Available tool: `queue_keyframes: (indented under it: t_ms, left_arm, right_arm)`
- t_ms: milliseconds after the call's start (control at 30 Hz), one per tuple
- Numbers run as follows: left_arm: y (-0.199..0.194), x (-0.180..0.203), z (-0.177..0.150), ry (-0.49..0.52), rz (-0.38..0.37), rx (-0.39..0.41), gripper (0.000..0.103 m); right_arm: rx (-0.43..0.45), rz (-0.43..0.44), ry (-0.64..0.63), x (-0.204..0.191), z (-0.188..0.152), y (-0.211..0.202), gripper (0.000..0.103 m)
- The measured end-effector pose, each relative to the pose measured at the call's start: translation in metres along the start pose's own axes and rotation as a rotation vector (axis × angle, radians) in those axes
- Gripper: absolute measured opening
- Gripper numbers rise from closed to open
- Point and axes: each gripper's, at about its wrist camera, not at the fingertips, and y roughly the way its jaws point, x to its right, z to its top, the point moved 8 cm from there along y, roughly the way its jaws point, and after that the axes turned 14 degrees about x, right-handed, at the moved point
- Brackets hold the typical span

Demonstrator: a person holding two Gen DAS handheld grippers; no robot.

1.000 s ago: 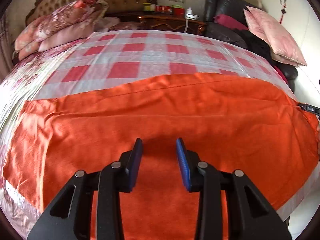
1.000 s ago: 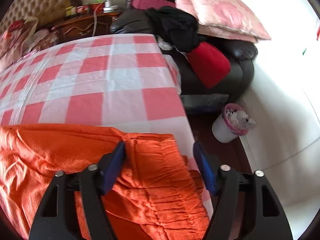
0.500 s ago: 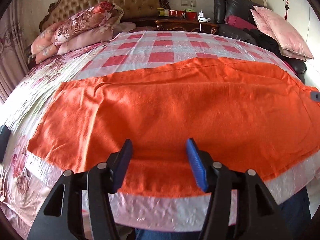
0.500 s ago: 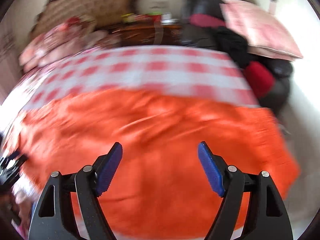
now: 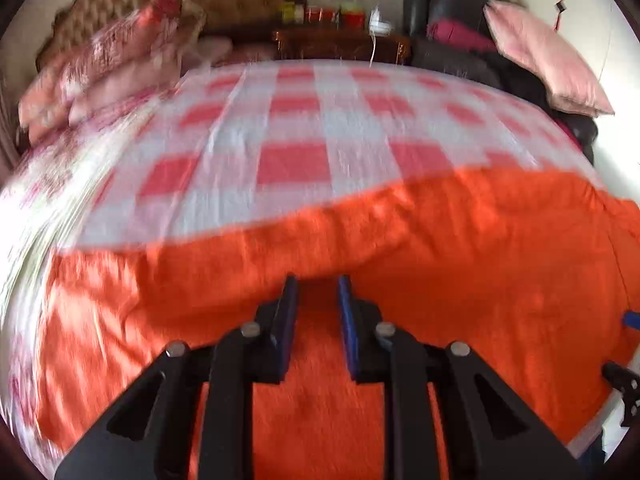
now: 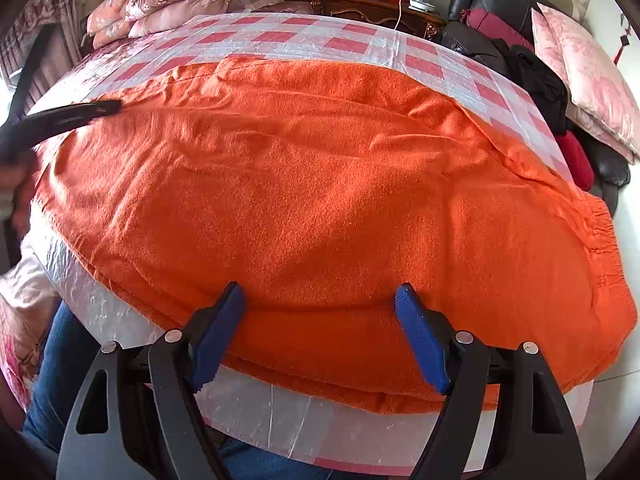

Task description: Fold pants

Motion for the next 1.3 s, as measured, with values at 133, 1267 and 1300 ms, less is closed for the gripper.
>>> queue_keyframes:
  t_ms: [133, 1267, 1300]
  left_arm:
    - [0.016, -0.016, 0.013, -0.049, 0.002, -0.021, 0.022]
    - [-0.132, 0.047, -0.09, -0.136, -0.017, 0.204, 0.039]
    - [-0.139, 0.03, -0.083, -0.15, 0.04, 0.242, 0.039]
  right_arm:
    - [0.0, -0.007, 0.01, -0.001, -0.002, 0.002, 0.076]
    - [0.109, 0.108, -0.287, -0.174, 0.166, 0.122, 0.035]
    - [0.106, 0.088, -0.299, -0.174, 0.166, 0.122, 0.035]
